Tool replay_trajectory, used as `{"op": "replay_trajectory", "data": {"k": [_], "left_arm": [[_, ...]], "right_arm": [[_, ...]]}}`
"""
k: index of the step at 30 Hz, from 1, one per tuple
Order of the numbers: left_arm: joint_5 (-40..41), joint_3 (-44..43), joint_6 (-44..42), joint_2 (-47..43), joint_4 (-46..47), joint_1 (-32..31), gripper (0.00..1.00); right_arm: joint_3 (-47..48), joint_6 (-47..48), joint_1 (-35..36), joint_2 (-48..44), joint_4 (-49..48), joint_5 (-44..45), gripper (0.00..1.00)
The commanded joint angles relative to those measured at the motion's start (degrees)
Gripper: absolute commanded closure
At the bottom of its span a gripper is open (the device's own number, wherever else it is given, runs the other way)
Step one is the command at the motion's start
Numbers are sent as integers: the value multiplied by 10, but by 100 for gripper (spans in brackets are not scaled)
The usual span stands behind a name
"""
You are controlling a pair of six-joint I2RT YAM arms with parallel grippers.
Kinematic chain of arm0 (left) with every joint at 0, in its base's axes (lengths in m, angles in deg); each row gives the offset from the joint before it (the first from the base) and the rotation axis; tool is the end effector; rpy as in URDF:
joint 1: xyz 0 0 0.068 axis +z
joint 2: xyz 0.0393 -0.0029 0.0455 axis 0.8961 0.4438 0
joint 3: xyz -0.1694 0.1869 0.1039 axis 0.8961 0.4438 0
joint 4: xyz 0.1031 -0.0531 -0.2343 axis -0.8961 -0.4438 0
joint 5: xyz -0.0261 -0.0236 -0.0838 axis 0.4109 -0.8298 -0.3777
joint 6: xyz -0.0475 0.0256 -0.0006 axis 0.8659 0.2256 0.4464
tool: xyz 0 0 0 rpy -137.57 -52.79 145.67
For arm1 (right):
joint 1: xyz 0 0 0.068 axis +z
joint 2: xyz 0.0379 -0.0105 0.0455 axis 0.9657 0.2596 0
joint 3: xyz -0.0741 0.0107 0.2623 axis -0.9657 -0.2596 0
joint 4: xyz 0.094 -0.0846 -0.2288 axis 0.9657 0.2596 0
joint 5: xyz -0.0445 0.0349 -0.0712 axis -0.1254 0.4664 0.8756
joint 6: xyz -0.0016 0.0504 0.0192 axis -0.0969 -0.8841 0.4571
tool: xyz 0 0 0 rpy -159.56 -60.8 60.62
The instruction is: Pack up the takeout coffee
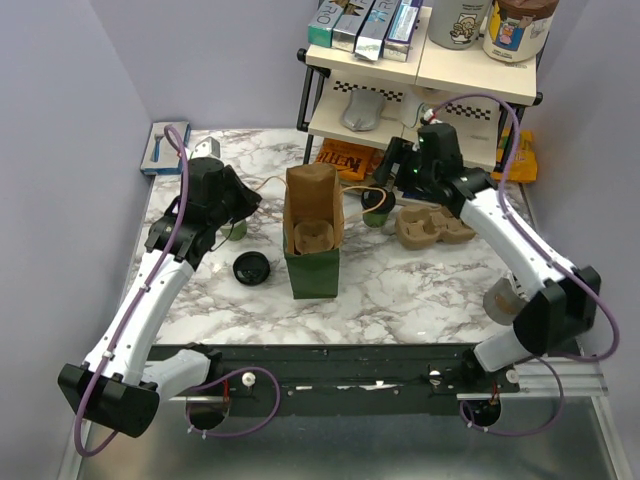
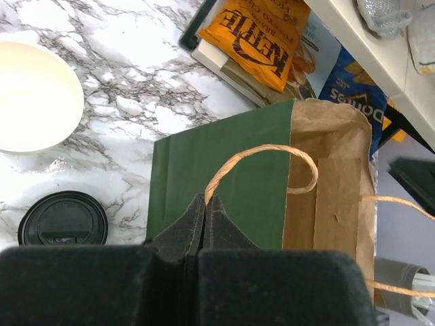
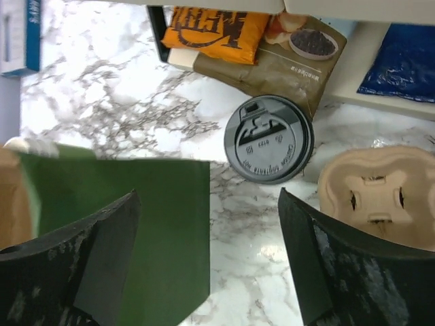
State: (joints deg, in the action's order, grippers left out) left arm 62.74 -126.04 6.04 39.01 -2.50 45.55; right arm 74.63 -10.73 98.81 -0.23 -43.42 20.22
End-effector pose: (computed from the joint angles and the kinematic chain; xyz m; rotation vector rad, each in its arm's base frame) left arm 0.2216 -0.0714 0.3772 -0.4901 2.0584 -0.6350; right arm 0.3022 0.1327 0.3589 0.1677 2.1866 0.5354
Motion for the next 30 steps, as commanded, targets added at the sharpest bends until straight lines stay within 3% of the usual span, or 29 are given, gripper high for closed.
{"op": "replay_trajectory", "data": {"k": [1, 5, 10, 14, 30], "left_arm": [[-32, -10, -31, -6, 7, 3, 100], [-43, -8, -39, -1, 7, 3, 100], [-49, 0, -43, -9, 11, 4, 100], [-65, 3, -43, -13, 15, 3, 100], [-96, 25, -38, -22, 30, 4, 100]], "right_arm": [[76, 2, 8, 104, 16, 42, 13], [124, -7, 23, 152, 22, 66, 24], [139, -19, 54, 188, 17, 115, 27], [156, -25, 57, 215, 24, 127, 37], [206, -31, 80, 287, 96, 185, 44]]}}
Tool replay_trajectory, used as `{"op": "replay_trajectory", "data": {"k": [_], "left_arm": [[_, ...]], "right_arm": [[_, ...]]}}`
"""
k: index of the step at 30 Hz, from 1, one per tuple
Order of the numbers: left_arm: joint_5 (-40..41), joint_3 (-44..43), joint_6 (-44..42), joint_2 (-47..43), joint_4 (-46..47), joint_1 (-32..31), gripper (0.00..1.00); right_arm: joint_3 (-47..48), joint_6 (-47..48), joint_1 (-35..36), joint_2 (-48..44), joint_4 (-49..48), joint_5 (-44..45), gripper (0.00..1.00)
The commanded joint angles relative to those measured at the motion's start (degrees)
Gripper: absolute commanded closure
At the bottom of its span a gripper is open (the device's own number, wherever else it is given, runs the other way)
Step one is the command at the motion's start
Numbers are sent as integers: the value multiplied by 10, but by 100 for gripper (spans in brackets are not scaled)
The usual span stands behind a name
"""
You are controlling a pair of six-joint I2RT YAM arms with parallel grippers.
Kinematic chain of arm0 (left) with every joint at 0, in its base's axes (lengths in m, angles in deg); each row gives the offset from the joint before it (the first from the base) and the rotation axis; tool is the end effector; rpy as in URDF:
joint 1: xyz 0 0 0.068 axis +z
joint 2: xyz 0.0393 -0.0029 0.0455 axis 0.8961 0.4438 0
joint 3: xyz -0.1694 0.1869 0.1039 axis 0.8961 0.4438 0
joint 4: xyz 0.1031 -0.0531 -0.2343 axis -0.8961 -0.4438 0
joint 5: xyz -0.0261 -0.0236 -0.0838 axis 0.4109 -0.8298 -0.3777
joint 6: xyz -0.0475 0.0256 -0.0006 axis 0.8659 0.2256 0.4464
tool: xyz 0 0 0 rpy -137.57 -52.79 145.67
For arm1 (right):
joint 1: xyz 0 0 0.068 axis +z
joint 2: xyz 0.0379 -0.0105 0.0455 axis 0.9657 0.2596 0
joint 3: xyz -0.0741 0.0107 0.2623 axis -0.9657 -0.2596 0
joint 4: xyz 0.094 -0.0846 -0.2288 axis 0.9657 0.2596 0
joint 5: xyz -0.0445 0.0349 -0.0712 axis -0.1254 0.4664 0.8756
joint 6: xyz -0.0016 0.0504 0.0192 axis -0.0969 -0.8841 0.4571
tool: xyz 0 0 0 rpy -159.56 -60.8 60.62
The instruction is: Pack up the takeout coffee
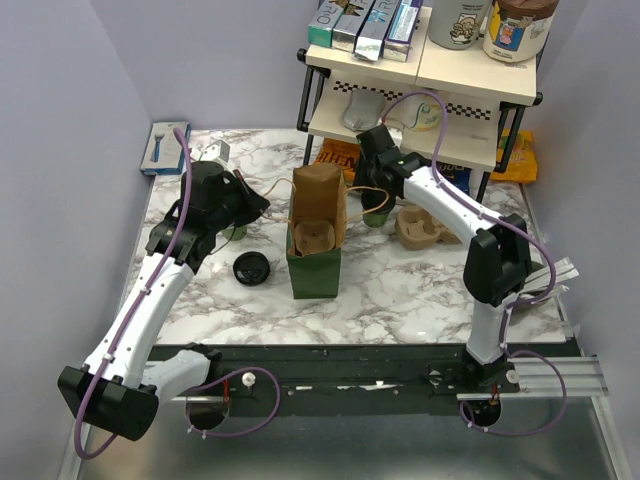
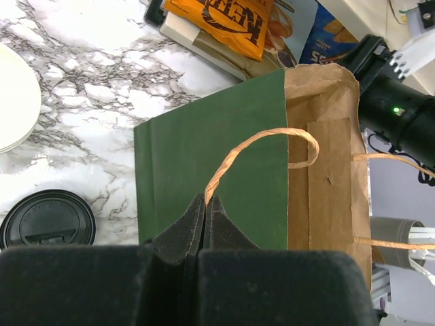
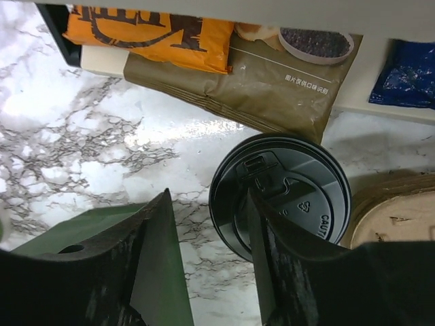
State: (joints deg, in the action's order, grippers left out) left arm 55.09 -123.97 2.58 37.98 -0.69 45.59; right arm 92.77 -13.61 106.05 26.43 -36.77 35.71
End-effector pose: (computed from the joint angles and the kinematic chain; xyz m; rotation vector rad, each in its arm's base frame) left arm 0.2180 -0.0750 0.3720 -0.3442 2.0926 -0.7348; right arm 0.3776 0.2157 0.2865 0.2102 2.3617 0.1995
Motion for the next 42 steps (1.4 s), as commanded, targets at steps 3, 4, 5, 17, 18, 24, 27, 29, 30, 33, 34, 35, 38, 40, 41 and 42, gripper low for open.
{"op": "replay_trajectory", "data": {"k": [3, 4, 5, 17, 18, 24, 27, 29, 30, 33, 34, 35, 38, 40, 41, 42], "left_arm": [[-18, 5, -2, -14, 13, 2, 100], [-18, 7, -2, -15, 14, 2, 100], [-16, 8, -1, -16, 14, 3, 100], [-13, 9, 2, -17, 12, 2, 100], [-14, 9, 2, -17, 14, 2, 100], [-15, 10, 3, -18, 15, 3, 100], [-15, 11, 6, -19, 16, 3, 100], [-16, 11, 6, -20, 16, 3, 100], [-16, 12, 6, -20, 18, 3, 100], [-16, 11, 6, -20, 19, 3, 100], [-17, 11, 6, -20, 19, 3, 100], [-18, 12, 7, -20, 20, 3, 100], [-17, 13, 8, -20, 21, 2, 100], [-18, 13, 8, -21, 21, 3, 100], [-18, 14, 8, -22, 21, 3, 100], [-16, 14, 8, -22, 20, 3, 100]], "right_arm": [[29, -2, 14, 29, 50, 57, 44], [27, -4, 14, 32, 53, 57, 45], [24, -7, 14, 32, 53, 56, 47], [23, 3, 23, 43, 60, 69, 63], [24, 4, 24, 45, 59, 70, 63], [61, 5, 23, 78, 82, 91, 66], [67, 3, 25, 83, 94, 108, 70], [60, 3, 26, 79, 96, 113, 74], [56, 3, 27, 76, 95, 113, 76], [41, 8, 29, 59, 95, 112, 87], [36, 10, 31, 55, 94, 111, 90], [30, 13, 33, 43, 92, 111, 92], [5, 15, 37, 18, 85, 113, 96], [-18, 21, 40, 1, 75, 107, 97], [-26, 29, 42, -7, 72, 102, 97], [-35, 38, 41, -27, 55, 86, 98]]}}
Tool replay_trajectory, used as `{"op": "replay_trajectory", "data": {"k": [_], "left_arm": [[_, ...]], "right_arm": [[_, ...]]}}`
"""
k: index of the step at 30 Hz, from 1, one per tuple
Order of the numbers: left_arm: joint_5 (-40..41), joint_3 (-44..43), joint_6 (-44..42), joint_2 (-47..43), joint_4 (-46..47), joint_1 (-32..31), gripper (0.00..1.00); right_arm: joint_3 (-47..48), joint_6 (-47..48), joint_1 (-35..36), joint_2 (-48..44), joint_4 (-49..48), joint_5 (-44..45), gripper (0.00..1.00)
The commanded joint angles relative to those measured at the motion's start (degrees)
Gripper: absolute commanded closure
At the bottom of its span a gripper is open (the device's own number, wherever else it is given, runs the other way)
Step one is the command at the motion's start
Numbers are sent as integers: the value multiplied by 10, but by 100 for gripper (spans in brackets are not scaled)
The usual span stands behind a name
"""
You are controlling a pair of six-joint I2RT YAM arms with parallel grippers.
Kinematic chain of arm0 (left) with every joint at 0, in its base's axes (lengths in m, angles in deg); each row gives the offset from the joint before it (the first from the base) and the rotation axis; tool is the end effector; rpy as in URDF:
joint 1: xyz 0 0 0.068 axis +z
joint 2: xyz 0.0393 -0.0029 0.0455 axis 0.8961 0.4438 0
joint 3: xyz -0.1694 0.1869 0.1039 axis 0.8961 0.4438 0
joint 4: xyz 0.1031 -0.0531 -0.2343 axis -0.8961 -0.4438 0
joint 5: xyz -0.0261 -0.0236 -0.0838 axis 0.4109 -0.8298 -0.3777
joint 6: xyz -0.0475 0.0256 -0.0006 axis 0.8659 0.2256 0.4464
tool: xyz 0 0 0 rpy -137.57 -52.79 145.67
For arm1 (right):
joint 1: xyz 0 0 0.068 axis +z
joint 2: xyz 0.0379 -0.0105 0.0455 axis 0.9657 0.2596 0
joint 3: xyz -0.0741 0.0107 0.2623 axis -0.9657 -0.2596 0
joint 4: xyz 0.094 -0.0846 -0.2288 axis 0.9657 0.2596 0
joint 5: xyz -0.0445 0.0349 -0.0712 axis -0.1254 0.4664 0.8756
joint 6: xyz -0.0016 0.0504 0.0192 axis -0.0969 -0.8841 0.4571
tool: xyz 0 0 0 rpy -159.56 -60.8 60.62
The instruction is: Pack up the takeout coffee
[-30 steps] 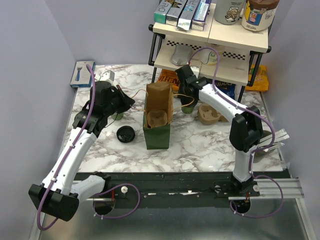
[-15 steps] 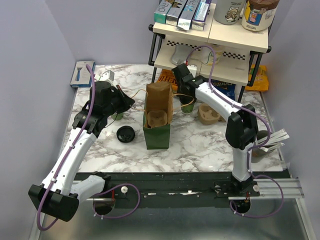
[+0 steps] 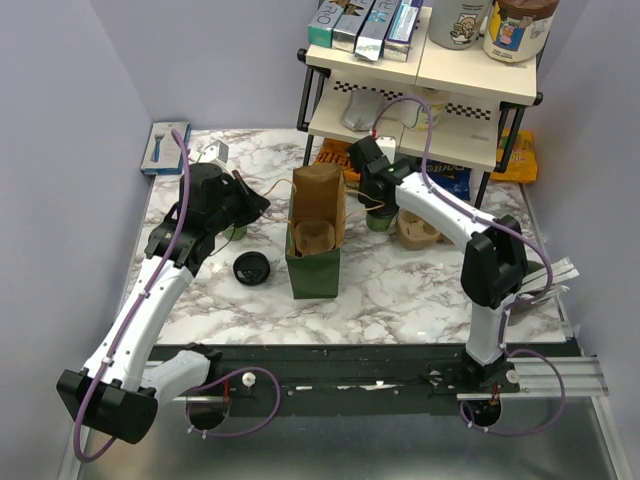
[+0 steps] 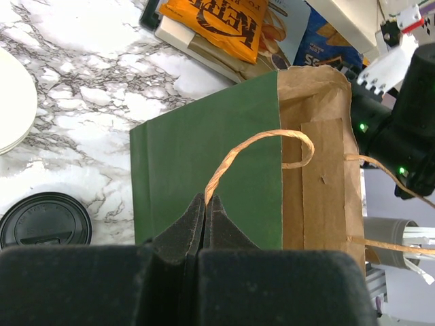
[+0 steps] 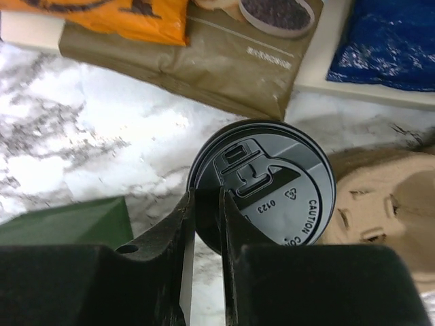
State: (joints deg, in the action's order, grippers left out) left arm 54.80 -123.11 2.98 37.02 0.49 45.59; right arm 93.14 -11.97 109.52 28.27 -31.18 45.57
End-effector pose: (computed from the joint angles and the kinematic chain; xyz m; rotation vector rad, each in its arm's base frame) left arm 0.2152 -0.0743 0.3724 -0.3431 2.0717 -0.7519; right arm 0.3640 0.2313 0.2706 0.1482 2.3885 -0.0524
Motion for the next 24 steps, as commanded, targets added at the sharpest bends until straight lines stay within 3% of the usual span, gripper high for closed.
{"op": "replay_trajectory", "data": {"k": [1, 12, 24], "left_arm": [[-13, 6, 4, -14, 9, 2, 100], [-7, 7, 5, -16, 13, 3, 100], [-4, 6, 5, -13, 13, 3, 100]], "right_arm": [[-67, 32, 7, -55, -13, -20, 98], [-271, 229, 22, -194, -176, -205, 99], [-228, 257, 37, -238, -42, -244, 99]]}}
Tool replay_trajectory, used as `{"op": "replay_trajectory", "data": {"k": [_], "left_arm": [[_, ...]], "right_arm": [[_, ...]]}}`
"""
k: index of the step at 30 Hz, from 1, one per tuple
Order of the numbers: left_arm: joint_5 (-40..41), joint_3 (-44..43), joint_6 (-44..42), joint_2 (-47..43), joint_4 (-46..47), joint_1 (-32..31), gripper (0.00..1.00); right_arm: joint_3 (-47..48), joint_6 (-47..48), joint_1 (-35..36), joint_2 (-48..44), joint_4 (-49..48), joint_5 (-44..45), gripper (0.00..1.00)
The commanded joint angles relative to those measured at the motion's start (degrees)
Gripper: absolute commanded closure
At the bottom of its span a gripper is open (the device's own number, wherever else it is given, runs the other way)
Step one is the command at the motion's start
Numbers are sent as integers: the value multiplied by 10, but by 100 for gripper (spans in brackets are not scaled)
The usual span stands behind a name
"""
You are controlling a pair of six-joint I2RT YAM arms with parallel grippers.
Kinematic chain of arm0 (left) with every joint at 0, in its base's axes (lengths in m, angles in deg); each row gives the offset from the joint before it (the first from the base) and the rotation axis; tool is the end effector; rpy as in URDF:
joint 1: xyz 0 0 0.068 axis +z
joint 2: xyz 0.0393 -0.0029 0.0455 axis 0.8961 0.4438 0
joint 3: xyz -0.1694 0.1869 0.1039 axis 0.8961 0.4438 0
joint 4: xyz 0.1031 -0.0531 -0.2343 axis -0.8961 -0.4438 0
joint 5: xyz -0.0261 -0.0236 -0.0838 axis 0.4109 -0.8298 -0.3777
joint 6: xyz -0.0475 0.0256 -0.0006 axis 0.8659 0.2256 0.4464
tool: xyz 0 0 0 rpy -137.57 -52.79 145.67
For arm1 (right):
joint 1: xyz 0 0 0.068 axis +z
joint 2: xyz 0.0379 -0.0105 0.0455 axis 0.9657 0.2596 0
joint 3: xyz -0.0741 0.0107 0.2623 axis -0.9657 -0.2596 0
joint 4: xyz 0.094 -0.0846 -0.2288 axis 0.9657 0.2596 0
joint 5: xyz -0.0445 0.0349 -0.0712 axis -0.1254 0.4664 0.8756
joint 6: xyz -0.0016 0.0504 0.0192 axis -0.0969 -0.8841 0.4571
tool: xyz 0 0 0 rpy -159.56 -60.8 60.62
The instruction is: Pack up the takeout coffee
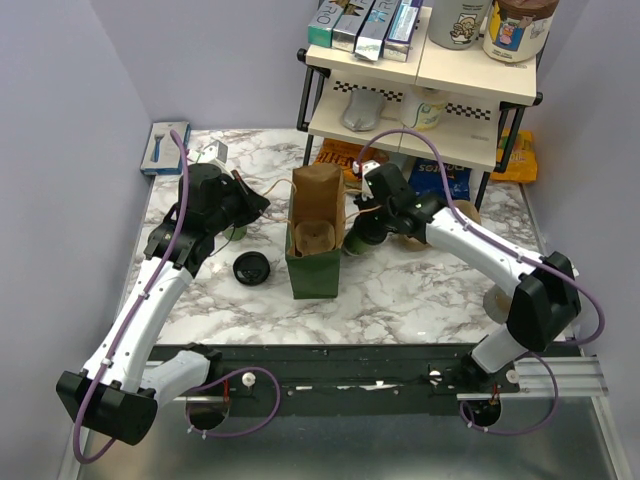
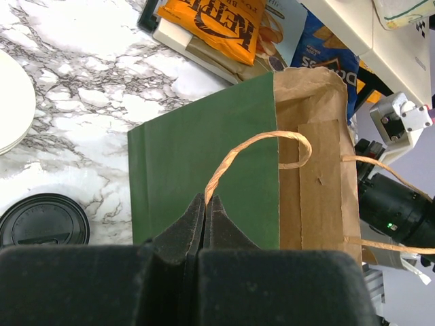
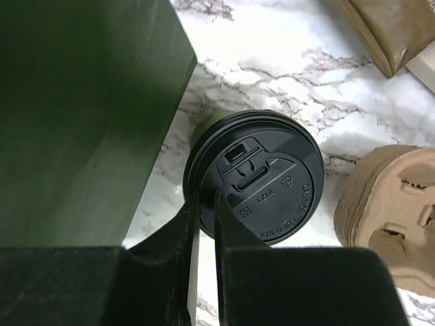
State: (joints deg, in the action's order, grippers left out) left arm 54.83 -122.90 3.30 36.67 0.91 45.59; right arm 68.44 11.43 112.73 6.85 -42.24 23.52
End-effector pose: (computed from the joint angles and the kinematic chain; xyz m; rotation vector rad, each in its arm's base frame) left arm 0.2141 -0.0739 0.3732 -0.3469 2.0617 -0.7583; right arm 0.2767 0.2108 0.2814 -0.5475 2.3497 0.2900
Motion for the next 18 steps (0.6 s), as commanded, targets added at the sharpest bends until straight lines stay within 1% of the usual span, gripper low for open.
{"op": "replay_trajectory", "data": {"k": [1, 7, 8, 10, 12, 13, 14, 16, 17, 18], "left_arm": [[-3, 4, 1, -9, 8, 3, 100], [-2, 3, 1, -4, 9, 3, 100], [-2, 3, 1, -4, 9, 3, 100], [-2, 4, 2, -3, 10, 3, 100], [-4, 2, 2, -3, 9, 3, 100], [-4, 1, 2, -4, 8, 3, 100], [-4, 1, 2, -4, 8, 3, 100], [-3, 2, 1, -5, 6, 3, 100], [-3, 2, 0, -6, 6, 3, 100], [-2, 2, 0, -7, 4, 3, 100]], "right_arm": [[15, 27, 8, -35, 78, -17, 99], [2, 51, 33, -51, 146, 29, 99], [-3, 65, 37, -53, 143, 27, 99], [-21, 72, 39, -54, 105, 16, 99], [-14, 52, 40, -38, 87, 15, 99], [-7, 36, 39, -31, 84, 29, 98], [2, -1, 39, -25, 83, 45, 96], [11, -27, 39, -30, 77, 77, 89], [10, -78, 38, -38, 74, 93, 80], [8, -99, 36, -58, 74, 102, 67]]}}
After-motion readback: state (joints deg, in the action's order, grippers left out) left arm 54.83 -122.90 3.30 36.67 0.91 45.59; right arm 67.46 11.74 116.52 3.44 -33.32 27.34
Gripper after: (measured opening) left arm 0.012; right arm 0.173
